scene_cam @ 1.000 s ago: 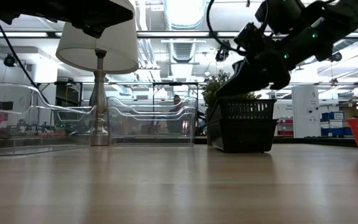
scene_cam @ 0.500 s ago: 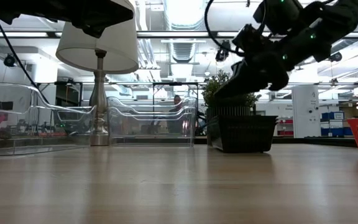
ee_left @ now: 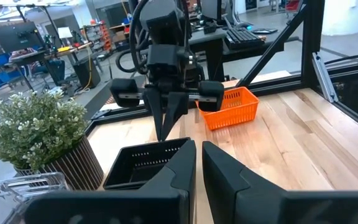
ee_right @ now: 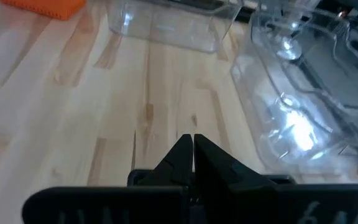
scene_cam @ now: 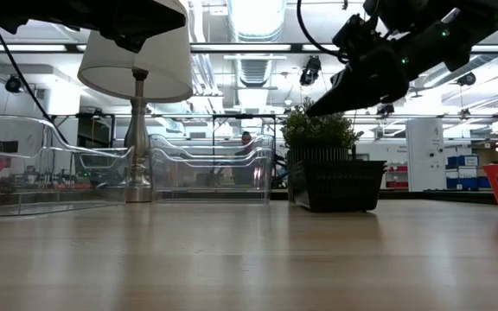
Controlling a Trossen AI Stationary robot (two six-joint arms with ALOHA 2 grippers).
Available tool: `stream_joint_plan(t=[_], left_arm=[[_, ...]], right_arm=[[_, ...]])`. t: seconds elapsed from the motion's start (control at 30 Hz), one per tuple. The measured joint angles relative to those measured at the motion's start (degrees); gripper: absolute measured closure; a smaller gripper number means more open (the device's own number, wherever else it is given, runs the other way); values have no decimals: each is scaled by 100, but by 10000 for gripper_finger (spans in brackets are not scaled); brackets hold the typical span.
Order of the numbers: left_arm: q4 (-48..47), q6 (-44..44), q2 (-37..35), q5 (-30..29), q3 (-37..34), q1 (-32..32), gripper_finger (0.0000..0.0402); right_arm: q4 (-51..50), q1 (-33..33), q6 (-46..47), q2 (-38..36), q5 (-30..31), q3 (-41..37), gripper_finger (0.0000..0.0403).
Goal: Stack baskets by color
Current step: Stack the bottom transparent bin on the top transparent bins
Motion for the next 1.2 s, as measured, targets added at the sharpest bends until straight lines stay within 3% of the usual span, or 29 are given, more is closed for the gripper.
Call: stream_joint_plan(t=[0.53, 0.73, 1.03, 1.2], left_arm=[[105, 2, 39, -2, -2, 0, 391], [244, -170, 39, -2, -2, 2, 391], [359, -2418, 695, -240, 167, -15, 392], [-977, -4045, 1268, -106, 875, -172, 392]], right_arm=[[-114, 0, 239, 621, 117, -103, 394], [-155, 2, 221, 348, 304, -98, 394], [132, 17, -262, -319, 238, -90, 394], [558, 248, -533, -323, 224, -87, 394]])
